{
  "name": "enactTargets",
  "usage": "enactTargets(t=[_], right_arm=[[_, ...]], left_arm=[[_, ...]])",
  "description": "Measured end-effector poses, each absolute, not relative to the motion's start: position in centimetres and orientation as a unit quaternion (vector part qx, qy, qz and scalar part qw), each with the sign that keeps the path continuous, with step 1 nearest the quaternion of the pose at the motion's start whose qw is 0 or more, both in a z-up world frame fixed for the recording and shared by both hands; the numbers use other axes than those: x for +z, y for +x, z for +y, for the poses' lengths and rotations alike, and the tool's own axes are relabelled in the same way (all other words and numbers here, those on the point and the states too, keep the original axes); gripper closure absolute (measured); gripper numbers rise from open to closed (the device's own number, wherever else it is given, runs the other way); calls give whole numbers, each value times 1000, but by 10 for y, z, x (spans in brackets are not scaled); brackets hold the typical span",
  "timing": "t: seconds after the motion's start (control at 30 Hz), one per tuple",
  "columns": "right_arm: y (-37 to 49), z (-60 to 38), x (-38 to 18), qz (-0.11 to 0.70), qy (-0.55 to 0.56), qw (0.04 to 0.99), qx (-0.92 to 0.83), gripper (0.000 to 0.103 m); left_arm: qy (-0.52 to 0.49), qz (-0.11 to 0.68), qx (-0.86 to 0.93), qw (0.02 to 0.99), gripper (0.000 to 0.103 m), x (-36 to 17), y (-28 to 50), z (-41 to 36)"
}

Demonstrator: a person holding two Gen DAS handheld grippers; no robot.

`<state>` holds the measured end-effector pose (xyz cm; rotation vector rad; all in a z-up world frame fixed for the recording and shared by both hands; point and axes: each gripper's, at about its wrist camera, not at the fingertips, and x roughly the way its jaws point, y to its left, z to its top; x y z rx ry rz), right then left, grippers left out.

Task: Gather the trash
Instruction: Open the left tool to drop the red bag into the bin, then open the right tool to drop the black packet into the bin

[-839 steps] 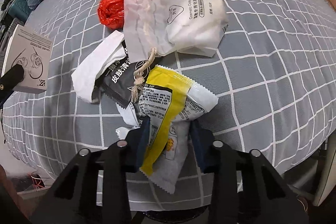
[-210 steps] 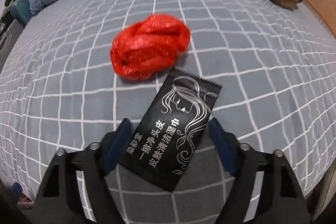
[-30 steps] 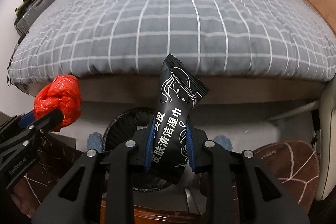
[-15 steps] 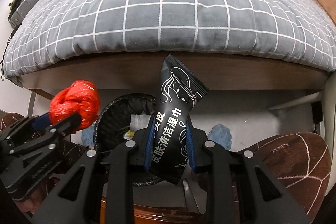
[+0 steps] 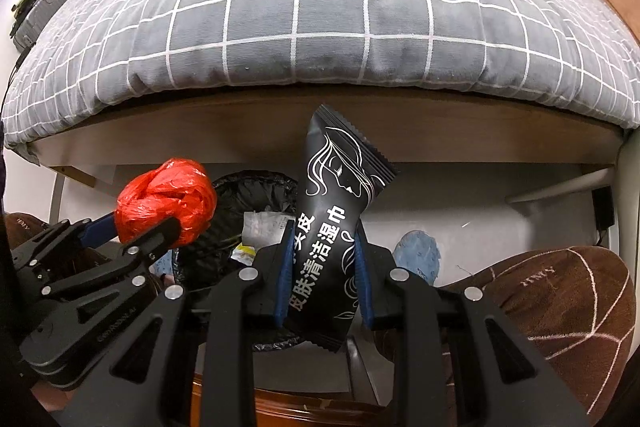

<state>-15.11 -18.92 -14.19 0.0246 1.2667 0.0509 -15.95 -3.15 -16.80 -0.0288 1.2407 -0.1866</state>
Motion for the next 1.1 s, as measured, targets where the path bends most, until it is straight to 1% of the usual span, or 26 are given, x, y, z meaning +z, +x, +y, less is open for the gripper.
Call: enactTargets(t=[0.07, 0.13, 0.17, 0.23, 0.4, 0.57, 0.77, 1.1], right_arm=[[-152, -190, -144, 592, 12, 806, 25, 77], [-151, -189, -145, 592, 12, 806, 26, 77], [-152, -190, -145, 591, 12, 806, 28, 77], [-151, -186, -145, 591, 12, 806, 32, 77], [-149, -173, -147, 592, 10, 805, 47, 77], [-145, -151, -150, 595, 2, 801, 66, 77], [-143, -125, -152, 597, -4, 798, 81, 77], [-140, -93, -166, 610, -9, 786, 98, 77]], left_arm=[[-11, 579, -83, 811, 43, -169, -158, -29], [-12, 573, -75, 816, 32, -168, -157, -26], [-11, 571, -71, 818, 29, -167, -157, -22], [-12, 567, -65, 821, 21, -164, -157, -14], [-11, 556, -49, 829, 10, -153, -156, 9], [-18, 546, -37, 837, 6, -138, -159, 38], [-22, 538, -34, 842, 6, -128, -159, 62], [-25, 541, -32, 840, 6, -123, -161, 77]])
